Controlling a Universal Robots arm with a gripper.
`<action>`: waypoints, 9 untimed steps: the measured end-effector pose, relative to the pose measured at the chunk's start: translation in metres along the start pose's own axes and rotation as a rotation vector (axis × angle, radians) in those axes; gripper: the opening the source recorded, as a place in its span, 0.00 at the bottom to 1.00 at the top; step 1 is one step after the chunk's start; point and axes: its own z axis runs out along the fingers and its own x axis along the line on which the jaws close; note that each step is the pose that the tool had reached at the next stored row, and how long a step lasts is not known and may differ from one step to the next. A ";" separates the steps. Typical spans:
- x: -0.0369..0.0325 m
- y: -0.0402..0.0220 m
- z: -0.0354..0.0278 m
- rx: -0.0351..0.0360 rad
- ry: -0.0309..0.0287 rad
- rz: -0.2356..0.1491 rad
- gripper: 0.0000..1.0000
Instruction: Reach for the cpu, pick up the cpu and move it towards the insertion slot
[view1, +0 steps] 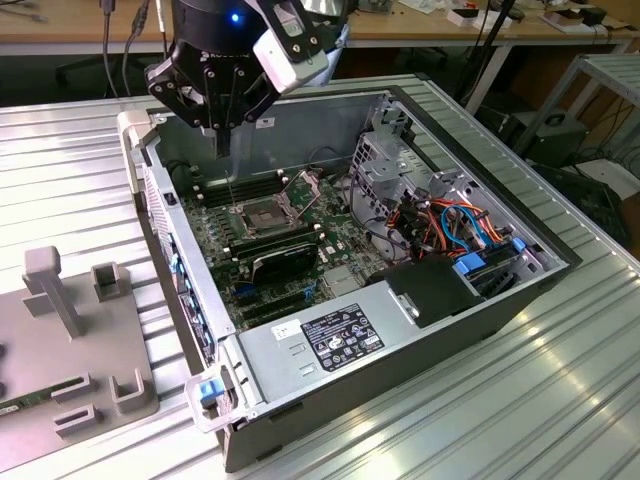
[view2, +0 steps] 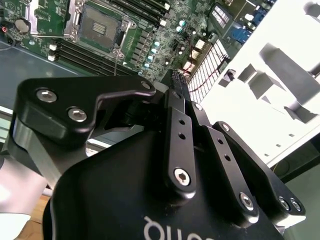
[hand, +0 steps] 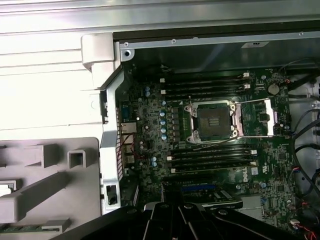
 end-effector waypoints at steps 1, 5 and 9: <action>0.0007 0.0000 0.0000 -0.0001 0.0000 0.000 0.11; 0.0032 -0.0002 0.0000 0.0000 0.0000 0.000 0.11; 0.0060 -0.0005 -0.0001 0.0000 0.0001 0.000 0.11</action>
